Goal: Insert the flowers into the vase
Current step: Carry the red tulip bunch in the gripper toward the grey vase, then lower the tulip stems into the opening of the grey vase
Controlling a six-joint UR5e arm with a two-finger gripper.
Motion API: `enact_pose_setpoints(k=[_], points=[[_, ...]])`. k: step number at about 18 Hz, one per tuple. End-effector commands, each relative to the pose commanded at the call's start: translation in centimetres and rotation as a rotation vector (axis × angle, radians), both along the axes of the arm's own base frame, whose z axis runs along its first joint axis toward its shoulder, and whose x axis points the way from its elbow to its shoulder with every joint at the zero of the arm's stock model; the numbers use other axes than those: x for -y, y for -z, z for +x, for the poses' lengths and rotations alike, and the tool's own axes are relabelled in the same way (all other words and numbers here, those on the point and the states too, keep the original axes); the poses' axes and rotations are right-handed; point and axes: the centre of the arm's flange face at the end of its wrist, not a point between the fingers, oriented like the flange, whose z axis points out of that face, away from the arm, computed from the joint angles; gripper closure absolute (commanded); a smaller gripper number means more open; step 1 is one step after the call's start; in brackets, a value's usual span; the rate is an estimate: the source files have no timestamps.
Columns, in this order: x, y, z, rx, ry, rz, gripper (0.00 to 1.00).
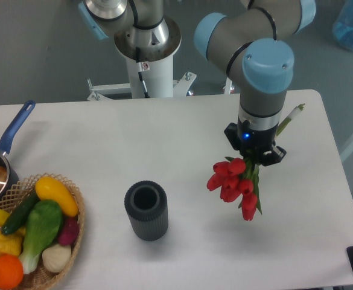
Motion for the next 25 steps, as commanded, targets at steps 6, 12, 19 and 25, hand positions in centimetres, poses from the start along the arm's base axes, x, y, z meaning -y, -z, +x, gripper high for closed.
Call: enact_pose_setpoints(k=[6,12,19,25], points=[[-0.8,-3.9,-1.4,-0.015,0.022,0.246,1.0],[-1.8,-5.9,-1.7,0.026,-0.001,0.557,1.0],[-2.9,-6.5,-0.3,0.184,-0.003,0.856,1.0],[-4.9,-7.5,1.8,0.36,0.049,1.011,1.0]])
